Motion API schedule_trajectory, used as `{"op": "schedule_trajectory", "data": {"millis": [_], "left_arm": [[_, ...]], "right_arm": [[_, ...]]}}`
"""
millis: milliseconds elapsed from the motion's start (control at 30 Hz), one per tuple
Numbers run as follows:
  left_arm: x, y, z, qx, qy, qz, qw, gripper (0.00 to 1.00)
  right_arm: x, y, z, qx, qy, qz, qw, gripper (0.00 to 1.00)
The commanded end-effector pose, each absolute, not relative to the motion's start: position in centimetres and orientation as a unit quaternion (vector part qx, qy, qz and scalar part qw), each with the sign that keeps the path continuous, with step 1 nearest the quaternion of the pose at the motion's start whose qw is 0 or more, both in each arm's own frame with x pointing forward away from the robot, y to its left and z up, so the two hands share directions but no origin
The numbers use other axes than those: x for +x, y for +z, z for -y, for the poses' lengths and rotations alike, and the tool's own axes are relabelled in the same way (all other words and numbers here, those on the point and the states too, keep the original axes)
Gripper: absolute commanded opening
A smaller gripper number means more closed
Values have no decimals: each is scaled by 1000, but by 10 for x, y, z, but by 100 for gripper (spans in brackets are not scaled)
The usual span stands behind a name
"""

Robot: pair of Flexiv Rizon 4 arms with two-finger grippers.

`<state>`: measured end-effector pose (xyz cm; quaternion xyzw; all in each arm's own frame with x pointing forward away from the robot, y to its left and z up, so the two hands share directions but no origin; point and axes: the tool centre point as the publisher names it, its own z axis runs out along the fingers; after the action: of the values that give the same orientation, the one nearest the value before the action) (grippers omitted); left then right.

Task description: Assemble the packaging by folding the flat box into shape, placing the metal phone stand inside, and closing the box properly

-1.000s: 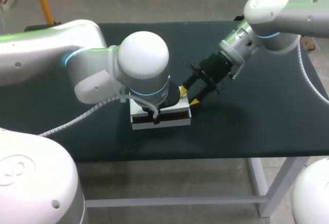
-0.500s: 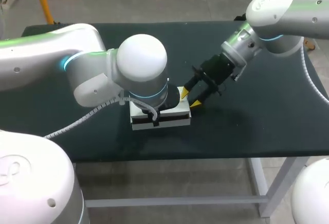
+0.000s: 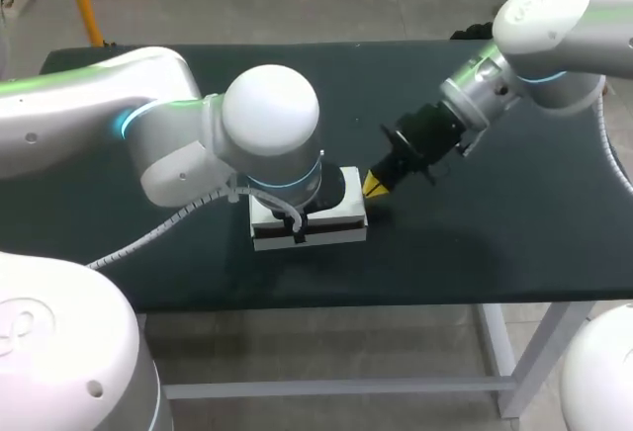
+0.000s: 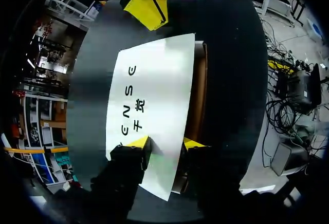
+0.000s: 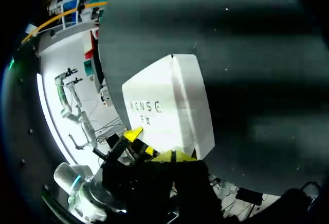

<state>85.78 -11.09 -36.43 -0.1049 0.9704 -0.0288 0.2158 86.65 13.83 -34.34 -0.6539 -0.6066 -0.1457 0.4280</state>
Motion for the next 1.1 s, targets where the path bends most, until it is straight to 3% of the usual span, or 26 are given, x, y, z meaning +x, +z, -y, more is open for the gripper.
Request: {"op": "schedule_trajectory", "data": {"millis": [33, 1100], "left_arm": [[855, -370, 110, -106, -28, -970, 217, 38], [854, -371, 113, -100, -33, -972, 211, 38]], "right_arm": [[852, -336, -139, -662, -166, 610, 402, 0], [842, -357, -153, -641, -165, 642, 386, 0]]}}
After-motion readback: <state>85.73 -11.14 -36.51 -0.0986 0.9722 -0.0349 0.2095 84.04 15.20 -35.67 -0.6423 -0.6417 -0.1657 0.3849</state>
